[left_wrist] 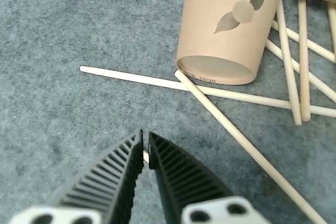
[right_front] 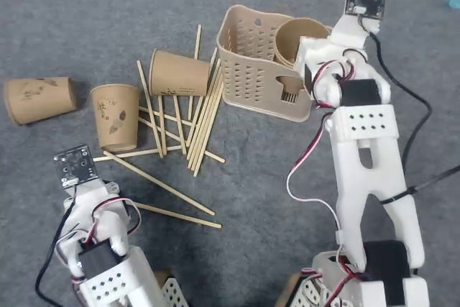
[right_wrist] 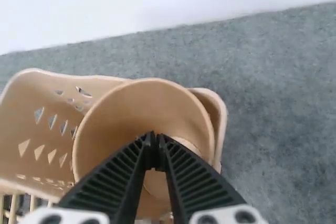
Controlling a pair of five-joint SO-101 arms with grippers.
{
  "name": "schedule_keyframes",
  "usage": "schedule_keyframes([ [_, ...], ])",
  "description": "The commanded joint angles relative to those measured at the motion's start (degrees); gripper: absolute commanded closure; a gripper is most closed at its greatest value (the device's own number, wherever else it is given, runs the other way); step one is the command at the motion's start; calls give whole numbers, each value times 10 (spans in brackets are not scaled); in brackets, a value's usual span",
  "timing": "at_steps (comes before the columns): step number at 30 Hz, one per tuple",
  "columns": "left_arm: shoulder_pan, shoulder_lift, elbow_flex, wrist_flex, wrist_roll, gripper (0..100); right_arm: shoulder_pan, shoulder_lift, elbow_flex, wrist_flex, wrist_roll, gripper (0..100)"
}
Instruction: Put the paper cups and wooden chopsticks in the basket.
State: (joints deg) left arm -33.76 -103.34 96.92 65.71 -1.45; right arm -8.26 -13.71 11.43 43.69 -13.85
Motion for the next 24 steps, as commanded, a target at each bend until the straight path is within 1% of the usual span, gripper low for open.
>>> schedule_keyframes([
  [1, -4, -11, -18, -3, -5, 987, 9, -76, -4, -50, 7, 991],
  [6, -4, -11, -18, -3, -5, 987, 6, -189, 1, -62, 8, 990],
  [9, -4, -11, -18, -3, -5, 987, 10, -255, 21, -16, 11, 989],
  [12, -4, -11, -18, -3, -5, 987, 15, -320, 63, 64, 11, 989],
  [16, -4, -11, -18, -3, -6, 987, 50, -400, 147, 130, 11, 991],
  [20, -4, -11, -18, -3, -6, 987, 99, -465, 269, 132, 11, 990],
  [24, -4, -11, -18, -3, -6, 987, 131, -520, 395, 132, 11, 990],
])
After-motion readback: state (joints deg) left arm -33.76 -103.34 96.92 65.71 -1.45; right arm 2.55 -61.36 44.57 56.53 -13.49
